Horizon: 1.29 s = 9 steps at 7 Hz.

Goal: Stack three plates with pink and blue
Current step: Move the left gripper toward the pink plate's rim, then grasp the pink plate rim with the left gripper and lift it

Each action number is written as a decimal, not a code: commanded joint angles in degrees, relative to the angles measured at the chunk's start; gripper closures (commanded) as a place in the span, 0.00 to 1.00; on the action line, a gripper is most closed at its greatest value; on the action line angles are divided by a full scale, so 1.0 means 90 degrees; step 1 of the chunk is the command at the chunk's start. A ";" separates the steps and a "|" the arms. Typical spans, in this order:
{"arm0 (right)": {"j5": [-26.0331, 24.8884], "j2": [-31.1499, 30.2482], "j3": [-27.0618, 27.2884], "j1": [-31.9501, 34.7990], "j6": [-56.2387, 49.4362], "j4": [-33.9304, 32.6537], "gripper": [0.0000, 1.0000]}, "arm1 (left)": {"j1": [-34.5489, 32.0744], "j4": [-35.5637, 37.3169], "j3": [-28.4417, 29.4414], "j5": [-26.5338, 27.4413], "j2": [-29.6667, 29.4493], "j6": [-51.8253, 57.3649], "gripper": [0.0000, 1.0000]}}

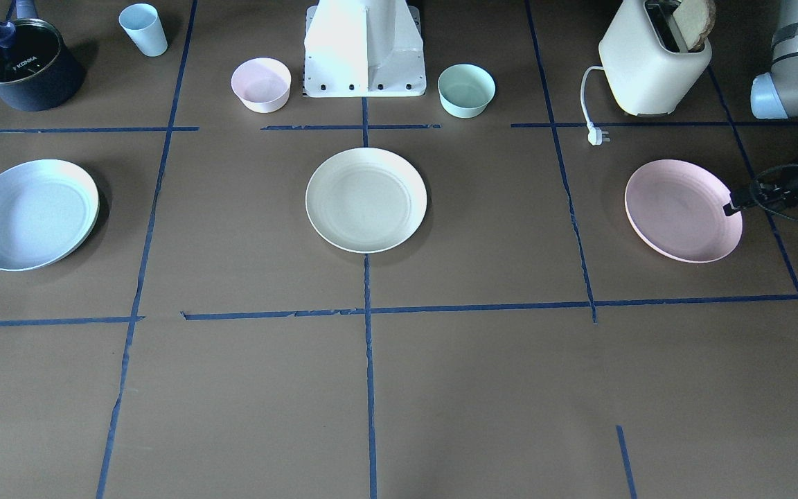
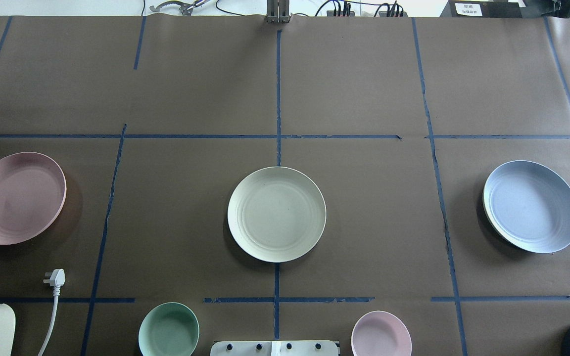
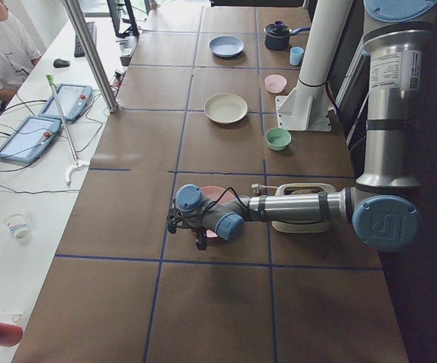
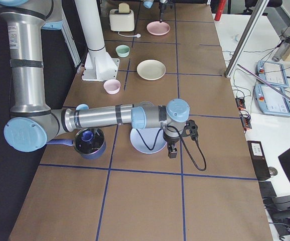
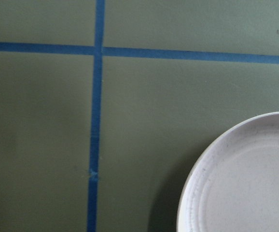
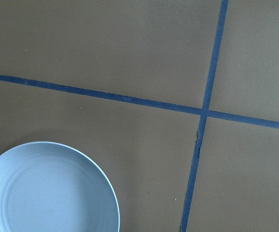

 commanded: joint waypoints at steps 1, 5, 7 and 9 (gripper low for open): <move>0.0003 -0.0002 -0.0004 -0.0041 0.0000 0.0001 0.00 | 0.0062 -0.0289 0.0268 0.0004 -0.0068 -0.0001 0.32; 0.0013 -0.0012 -0.0023 -0.0061 0.0000 0.0010 0.00 | 0.0063 -0.0301 0.0250 -0.0034 -0.0214 -0.0166 1.00; 0.0062 -0.0002 0.0026 -0.0061 0.0010 0.0020 0.00 | 0.0275 -0.0787 -0.0547 -0.0364 -0.0874 -0.2030 1.00; 0.0072 -0.0002 0.0026 -0.0061 0.0000 0.0049 0.00 | 0.1355 -0.0760 -0.1115 -0.0416 -0.2249 -0.4374 1.00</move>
